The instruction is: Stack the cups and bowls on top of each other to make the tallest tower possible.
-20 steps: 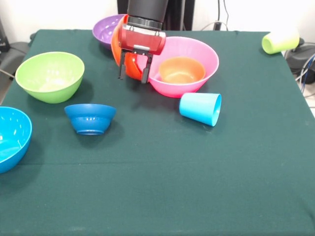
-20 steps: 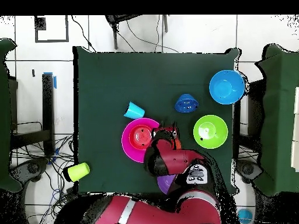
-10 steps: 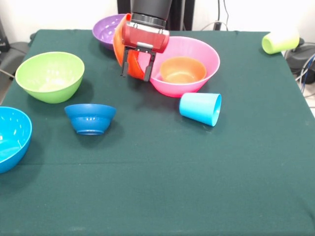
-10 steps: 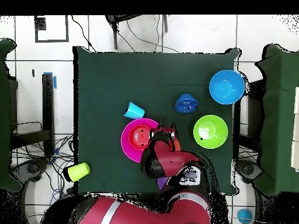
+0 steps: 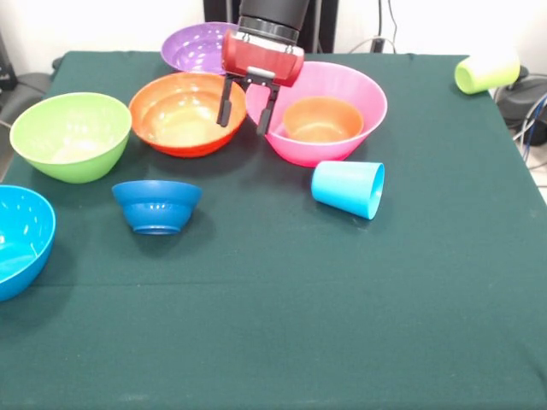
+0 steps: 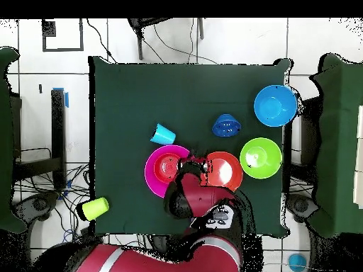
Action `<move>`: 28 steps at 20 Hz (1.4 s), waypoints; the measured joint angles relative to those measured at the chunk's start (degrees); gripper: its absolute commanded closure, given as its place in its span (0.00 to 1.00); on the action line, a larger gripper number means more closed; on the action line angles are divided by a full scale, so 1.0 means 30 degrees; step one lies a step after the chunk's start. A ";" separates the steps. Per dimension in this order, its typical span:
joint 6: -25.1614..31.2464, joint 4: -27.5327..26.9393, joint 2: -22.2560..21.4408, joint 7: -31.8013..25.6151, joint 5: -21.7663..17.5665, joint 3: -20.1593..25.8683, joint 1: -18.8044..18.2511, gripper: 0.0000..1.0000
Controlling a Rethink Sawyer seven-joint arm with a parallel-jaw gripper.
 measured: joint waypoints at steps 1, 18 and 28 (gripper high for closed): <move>0.0000 0.0028 0.0000 0.0000 0.0115 -0.0052 0.0089 0.00; 0.0000 0.0990 0.0589 0.0918 0.2077 -0.0827 0.1866 0.00; -0.0008 0.1147 0.0906 0.1554 0.2105 -0.0987 0.1921 0.00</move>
